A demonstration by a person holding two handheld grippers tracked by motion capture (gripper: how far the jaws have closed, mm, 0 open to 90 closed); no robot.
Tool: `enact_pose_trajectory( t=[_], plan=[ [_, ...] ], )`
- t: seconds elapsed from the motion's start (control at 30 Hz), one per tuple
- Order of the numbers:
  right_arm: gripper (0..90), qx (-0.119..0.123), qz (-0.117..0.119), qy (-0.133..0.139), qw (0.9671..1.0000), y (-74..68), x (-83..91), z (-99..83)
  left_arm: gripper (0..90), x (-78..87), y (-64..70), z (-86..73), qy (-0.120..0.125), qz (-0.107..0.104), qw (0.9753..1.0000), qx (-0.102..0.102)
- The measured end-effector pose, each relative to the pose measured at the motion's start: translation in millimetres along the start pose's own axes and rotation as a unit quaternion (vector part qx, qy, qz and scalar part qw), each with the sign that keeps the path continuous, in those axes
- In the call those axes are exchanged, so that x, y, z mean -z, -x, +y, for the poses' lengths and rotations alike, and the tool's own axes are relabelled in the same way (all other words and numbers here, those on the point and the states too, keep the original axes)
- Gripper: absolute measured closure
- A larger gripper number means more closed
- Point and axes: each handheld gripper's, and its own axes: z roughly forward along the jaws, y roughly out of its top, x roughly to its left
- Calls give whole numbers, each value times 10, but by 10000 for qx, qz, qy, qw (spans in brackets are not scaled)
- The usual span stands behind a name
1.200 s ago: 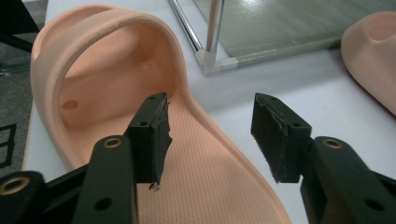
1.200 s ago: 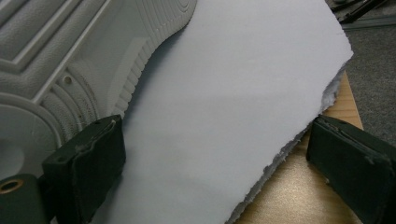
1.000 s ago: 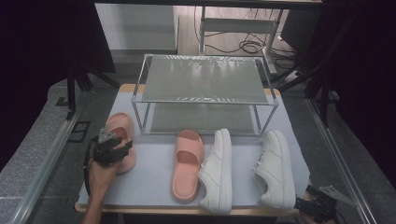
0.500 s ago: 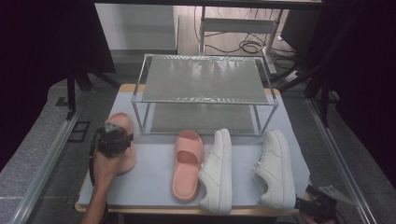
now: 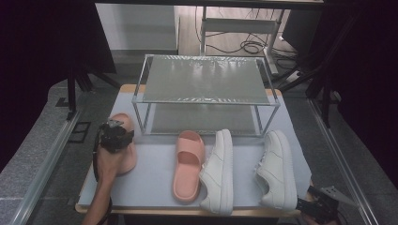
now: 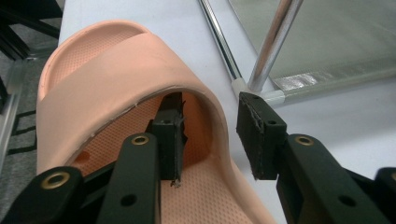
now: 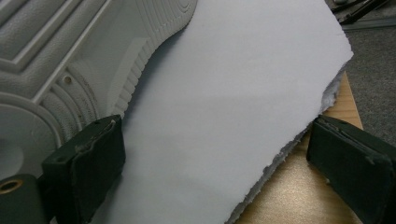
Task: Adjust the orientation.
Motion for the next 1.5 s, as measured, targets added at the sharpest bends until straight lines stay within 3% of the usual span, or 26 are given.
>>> enact_pose_trajectory(
  t=[0.33,0.7,1.03,1.5],
  plan=[
    [41,4,1,3,10000,1,0,-1,715,-47,13,18,-26,189,9998,-62],
    [41,6,2,7,10000,1,0,-2,798,44,-55,13,20,343,9994,-17],
    [41,4,-2,9,10000,0,-1,-2,823,131,-169,-43,32,277,9996,52],
    [41,5,-4,10,10000,0,-1,-2,828,349,-181,-101,202,109,9997,-111]
  ],
)
